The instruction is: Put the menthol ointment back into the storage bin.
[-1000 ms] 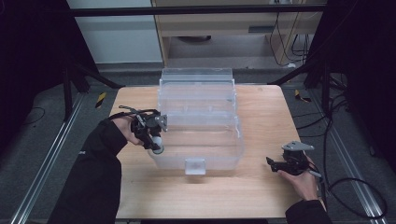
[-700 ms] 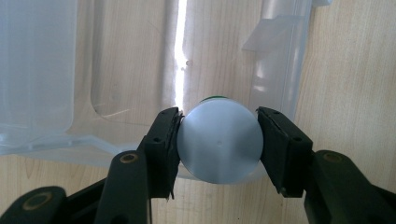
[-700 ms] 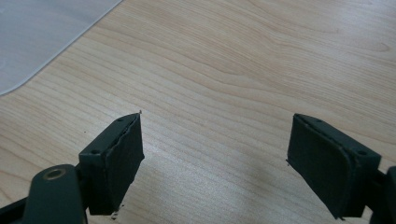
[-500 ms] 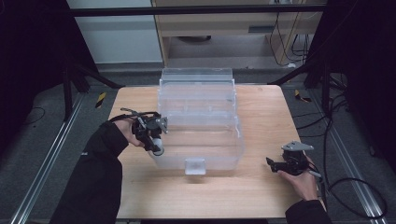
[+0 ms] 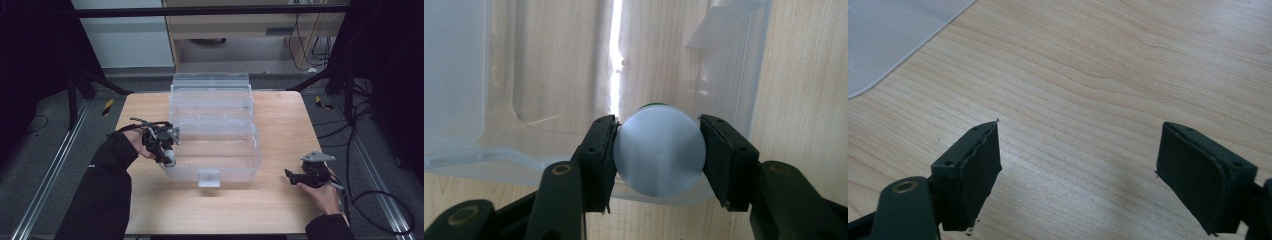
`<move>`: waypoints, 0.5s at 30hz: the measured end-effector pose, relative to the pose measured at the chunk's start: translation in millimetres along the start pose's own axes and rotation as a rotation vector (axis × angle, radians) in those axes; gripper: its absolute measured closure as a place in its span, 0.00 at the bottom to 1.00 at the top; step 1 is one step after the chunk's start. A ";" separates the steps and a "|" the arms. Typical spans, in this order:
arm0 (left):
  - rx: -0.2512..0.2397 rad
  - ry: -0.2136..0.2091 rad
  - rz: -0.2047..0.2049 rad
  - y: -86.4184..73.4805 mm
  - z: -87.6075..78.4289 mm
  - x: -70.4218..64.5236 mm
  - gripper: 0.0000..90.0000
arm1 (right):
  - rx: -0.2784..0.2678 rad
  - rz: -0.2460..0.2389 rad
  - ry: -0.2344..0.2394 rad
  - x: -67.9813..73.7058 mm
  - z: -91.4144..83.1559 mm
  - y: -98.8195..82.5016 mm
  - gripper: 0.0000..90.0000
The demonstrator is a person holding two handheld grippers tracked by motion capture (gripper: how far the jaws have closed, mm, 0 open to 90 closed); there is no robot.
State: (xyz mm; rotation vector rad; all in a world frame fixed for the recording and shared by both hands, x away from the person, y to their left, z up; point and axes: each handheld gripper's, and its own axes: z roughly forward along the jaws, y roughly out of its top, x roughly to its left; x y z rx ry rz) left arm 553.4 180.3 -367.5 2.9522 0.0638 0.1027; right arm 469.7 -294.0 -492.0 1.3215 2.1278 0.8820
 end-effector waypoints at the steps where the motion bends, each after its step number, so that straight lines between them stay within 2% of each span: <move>1: -0.001 -0.001 0.000 -0.5 0.7 0.0 0.56 | 0.000 0.000 0.000 0.0 0.0 0.0 0.20; 15: 0.011 -0.006 -0.007 -3.4 6.3 -1.5 0.54 | 0.002 -0.002 0.003 0.1 -0.2 0.2 0.20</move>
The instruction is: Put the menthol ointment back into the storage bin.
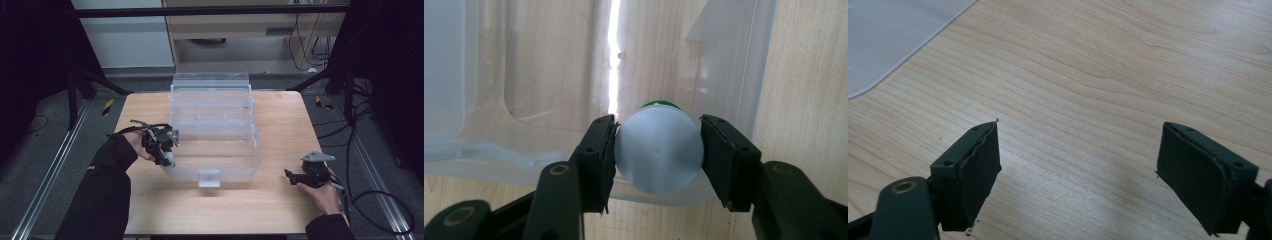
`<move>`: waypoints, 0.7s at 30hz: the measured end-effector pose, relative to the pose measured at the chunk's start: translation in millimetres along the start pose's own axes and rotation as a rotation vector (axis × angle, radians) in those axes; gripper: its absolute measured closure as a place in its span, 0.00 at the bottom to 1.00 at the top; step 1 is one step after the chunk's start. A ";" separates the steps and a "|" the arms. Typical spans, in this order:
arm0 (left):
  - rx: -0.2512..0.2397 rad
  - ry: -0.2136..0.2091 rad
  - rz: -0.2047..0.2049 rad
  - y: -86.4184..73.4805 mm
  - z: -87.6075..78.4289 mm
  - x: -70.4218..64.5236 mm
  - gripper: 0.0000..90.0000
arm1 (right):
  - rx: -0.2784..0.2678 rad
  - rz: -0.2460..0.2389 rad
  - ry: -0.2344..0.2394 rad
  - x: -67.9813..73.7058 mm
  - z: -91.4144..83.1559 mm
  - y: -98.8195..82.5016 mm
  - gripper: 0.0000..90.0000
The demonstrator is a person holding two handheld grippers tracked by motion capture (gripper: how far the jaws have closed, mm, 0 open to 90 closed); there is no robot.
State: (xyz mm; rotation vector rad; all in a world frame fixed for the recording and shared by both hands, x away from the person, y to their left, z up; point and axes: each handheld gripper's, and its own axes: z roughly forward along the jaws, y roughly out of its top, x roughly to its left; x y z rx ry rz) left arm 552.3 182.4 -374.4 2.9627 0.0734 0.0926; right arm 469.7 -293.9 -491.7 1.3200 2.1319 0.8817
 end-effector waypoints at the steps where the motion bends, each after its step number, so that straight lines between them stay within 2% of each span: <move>1: -0.013 0.003 -0.001 -0.3 -0.8 0.1 0.54 | 0.000 0.000 0.000 0.0 0.0 0.0 0.19; 10: -0.034 0.020 0.000 -2.4 -6.9 -1.6 0.53 | 0.001 0.000 0.000 -0.1 -0.2 0.1 0.19; 21: -0.074 0.074 -0.009 -9.3 -30.1 -10.3 0.53 | -0.001 0.007 0.000 0.0 -0.9 0.4 0.19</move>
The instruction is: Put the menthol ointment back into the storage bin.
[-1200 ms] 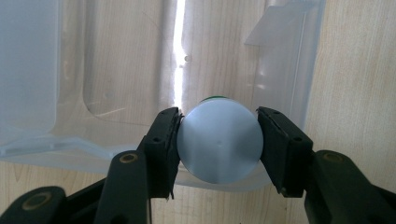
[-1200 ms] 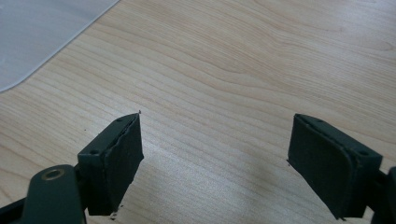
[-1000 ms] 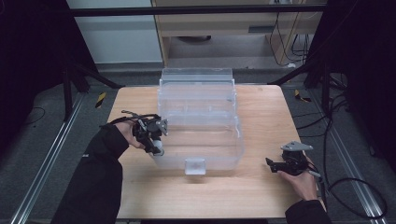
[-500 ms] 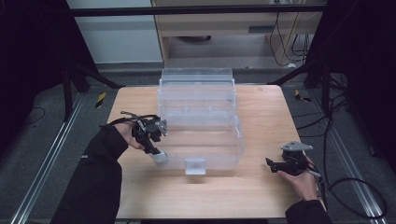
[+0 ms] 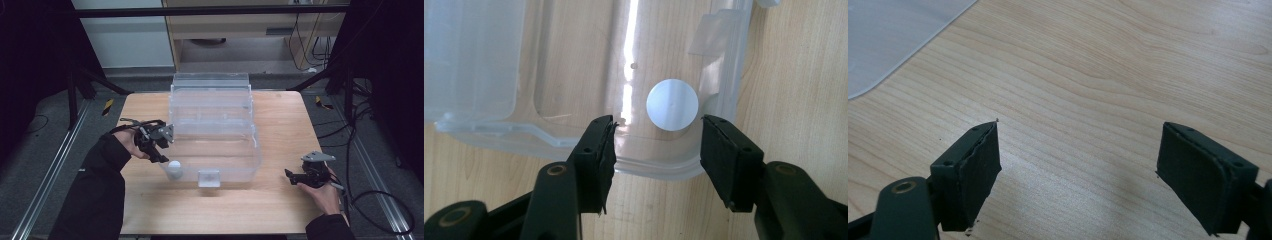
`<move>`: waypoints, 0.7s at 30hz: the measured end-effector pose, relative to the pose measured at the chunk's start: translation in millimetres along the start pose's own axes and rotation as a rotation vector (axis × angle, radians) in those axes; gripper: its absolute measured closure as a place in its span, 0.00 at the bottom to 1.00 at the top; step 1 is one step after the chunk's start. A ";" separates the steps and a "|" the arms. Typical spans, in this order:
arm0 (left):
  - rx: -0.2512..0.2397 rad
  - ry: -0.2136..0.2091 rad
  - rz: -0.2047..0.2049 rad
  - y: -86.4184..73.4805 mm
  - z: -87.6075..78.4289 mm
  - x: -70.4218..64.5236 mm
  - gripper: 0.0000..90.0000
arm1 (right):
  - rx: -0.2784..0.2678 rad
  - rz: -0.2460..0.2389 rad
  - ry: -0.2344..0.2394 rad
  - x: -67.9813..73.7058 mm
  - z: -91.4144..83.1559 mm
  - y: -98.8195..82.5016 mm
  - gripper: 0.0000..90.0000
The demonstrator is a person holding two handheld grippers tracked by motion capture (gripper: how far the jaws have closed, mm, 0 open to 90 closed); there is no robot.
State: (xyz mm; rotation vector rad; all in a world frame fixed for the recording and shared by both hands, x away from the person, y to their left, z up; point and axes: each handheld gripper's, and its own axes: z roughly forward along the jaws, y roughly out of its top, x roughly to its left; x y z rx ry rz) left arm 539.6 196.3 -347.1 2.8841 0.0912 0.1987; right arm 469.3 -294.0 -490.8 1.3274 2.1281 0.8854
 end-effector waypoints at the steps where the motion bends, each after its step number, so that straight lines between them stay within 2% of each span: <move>1: -0.003 0.002 -0.003 -0.7 -1.8 -0.8 0.53 | -0.001 0.001 0.001 -0.2 -0.3 0.0 0.19; 7: -0.025 0.025 -0.028 -10.1 -16.1 -6.8 0.51 | 0.002 0.004 -0.003 -0.7 -0.4 -0.3 0.19; 8: -0.050 0.041 -0.049 -15.3 -21.3 -10.3 0.50 | 0.002 0.005 -0.003 -0.8 -0.7 -0.3 0.19; 9: -0.050 0.041 -0.049 -15.3 -21.3 -10.3 0.48 | 0.002 0.005 -0.003 -0.8 -0.7 -0.3 0.19; 10: -0.081 0.060 -0.065 -21.9 -27.3 -13.6 0.47 | 0.001 0.003 -0.005 -1.3 -0.7 -0.5 0.19; 13: -0.125 0.098 -0.109 -32.1 -33.0 -19.1 0.44 | 0.003 0.008 -0.003 -1.6 -0.6 -0.7 0.19; 16: -0.152 0.122 -0.135 -39.8 -35.9 -23.3 0.39 | 0.004 0.012 -0.001 -1.2 -0.6 -0.8 0.19; 18: -0.199 0.156 -0.186 -51.8 -37.3 -30.0 0.38 | 0.004 0.010 -0.005 -1.6 -0.8 -0.9 0.19; 19: -0.199 0.156 -0.186 -51.8 -37.3 -30.0 0.37 | 0.004 0.010 -0.005 -1.6 -0.8 -0.9 0.19; 20: -0.221 0.166 -0.207 -57.9 -37.0 -33.1 0.37 | 0.002 0.014 -0.004 -1.8 -1.1 -0.8 0.19; 21: -0.244 0.185 -0.243 -66.6 -35.9 -37.3 0.35 | 0.002 0.015 -0.004 -1.8 -1.2 -0.8 0.19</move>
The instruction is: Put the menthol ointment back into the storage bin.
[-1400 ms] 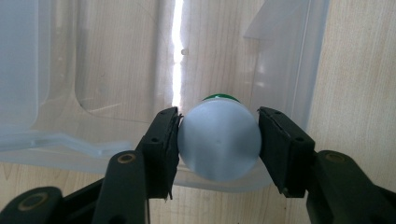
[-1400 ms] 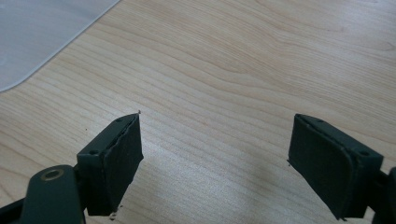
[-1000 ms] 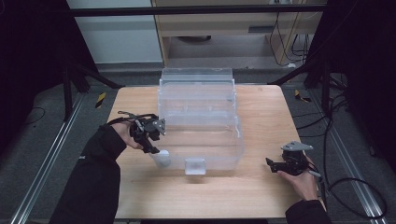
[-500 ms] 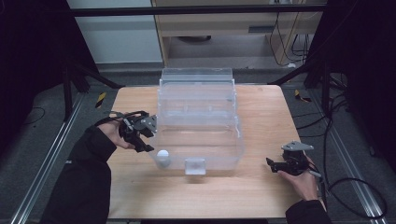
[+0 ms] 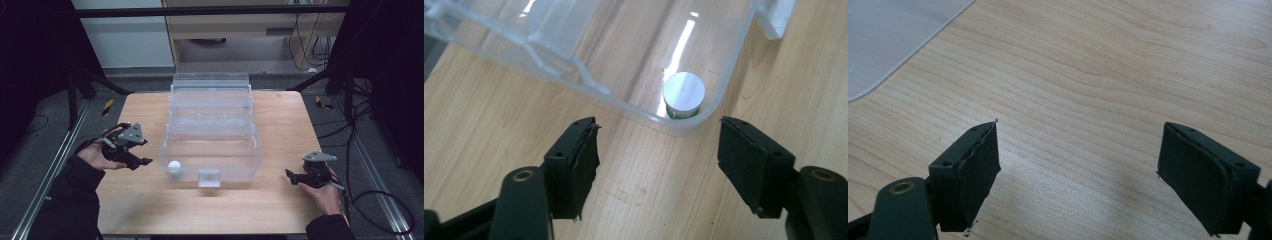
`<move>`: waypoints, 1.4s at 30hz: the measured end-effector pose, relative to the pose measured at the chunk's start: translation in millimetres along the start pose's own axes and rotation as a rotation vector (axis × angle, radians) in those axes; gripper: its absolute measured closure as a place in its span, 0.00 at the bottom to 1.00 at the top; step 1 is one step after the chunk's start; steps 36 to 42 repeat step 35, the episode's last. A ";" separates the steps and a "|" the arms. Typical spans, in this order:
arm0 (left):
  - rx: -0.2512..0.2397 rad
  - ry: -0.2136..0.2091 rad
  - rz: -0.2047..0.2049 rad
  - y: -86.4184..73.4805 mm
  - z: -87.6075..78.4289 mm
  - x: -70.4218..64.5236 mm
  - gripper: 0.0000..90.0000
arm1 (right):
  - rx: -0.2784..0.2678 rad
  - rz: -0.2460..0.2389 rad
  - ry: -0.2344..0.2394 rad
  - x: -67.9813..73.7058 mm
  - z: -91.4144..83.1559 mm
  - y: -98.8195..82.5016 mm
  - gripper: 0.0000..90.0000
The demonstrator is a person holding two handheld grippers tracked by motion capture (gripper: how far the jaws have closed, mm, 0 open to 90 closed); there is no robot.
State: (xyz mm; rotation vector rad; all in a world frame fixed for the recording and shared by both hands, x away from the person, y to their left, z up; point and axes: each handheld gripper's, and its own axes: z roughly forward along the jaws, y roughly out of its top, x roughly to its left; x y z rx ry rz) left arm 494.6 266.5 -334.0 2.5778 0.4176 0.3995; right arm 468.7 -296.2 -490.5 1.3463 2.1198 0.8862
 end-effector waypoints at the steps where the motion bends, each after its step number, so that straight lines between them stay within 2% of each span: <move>1: 0.000 0.000 0.000 0.0 0.0 0.0 0.35 | 0.000 0.000 0.001 -0.1 -0.2 0.0 0.19; 2: -0.031 0.014 -0.048 -11.5 -0.3 -2.1 0.35 | 0.000 0.002 0.001 0.1 -0.6 0.1 0.19; 3: -0.031 0.014 -0.048 -11.5 -0.3 -2.1 0.35 | 0.000 0.001 0.002 0.0 -0.6 0.1 0.19; 6: -0.082 0.042 -0.123 -29.9 1.9 -6.2 0.34 | 0.002 0.004 0.001 0.1 -0.5 0.1 0.19; 7: -0.117 0.047 -0.167 -38.4 3.9 -8.3 0.34 | 0.001 0.005 0.001 0.1 -0.7 0.0 0.19; 10: -0.162 0.076 -0.237 -52.4 8.5 -12.7 0.33 | -0.001 0.007 0.003 -0.5 -0.8 -0.3 0.19; 16: -0.233 0.139 -0.362 -76.3 22.6 -23.0 0.33 | -0.003 0.016 0.006 -0.8 -1.5 -0.5 0.18; 17: -0.250 0.154 -0.395 -82.9 27.9 -26.3 0.33 | -0.003 0.021 0.005 -0.9 -1.8 -0.4 0.18; 18: -0.250 0.154 -0.395 -82.9 27.9 -26.3 0.33 | -0.003 0.021 0.005 -0.9 -1.8 -0.4 0.18; 19: -0.257 0.190 -0.436 -90.7 34.9 -30.6 0.32 | -0.005 0.024 0.005 -1.6 -2.7 -0.4 0.18; 21: -0.253 0.205 -0.442 -92.8 37.1 -32.0 0.32 | -0.007 0.027 0.005 -1.7 -2.8 -0.5 0.18; 22: -0.248 0.223 -0.452 -95.4 39.8 -33.8 0.32 | -0.007 0.028 0.006 -1.8 -3.1 -0.5 0.18; 23: -0.248 0.278 -0.486 -100.4 43.1 -36.0 0.30 | -0.006 0.032 0.005 -2.5 -3.0 -0.7 0.17; 24: -0.248 0.278 -0.486 -100.4 43.1 -36.0 0.30 | -0.006 0.032 0.005 -2.5 -3.0 -0.7 0.17; 25: -0.275 0.299 -0.526 -104.8 44.2 -36.5 0.30 | -0.006 0.033 0.006 -2.6 -2.9 -0.7 0.17; 27: -0.297 0.333 -0.578 -111.2 47.0 -36.7 0.30 | -0.003 0.047 0.016 -2.0 -4.0 -0.2 0.17; 28: -0.296 0.350 -0.589 -113.4 48.2 -36.9 0.29 | -0.006 0.045 0.009 -2.3 -4.0 -0.3 0.17; 29: -0.278 0.387 -0.611 -117.3 49.7 -37.4 0.29 | -0.010 0.043 0.010 -2.9 -4.5 -0.3 0.17; 30: -0.278 0.387 -0.611 -117.3 49.7 -37.4 0.29 | -0.010 0.043 0.010 -2.9 -4.5 -0.3 0.17; 31: -0.275 0.421 -0.627 -119.9 49.2 -37.5 0.29 | -0.013 0.046 0.014 -3.0 -5.1 -0.3 0.17; 35: -0.292 0.492 -0.705 -130.3 48.3 -36.9 0.27 | -0.017 0.055 0.022 -2.6 -6.3 -0.5 0.16; 42: -0.292 0.492 -0.705 -130.3 48.3 -36.9 0.27 | -0.017 0.055 0.022 -2.6 -6.3 -0.5 0.16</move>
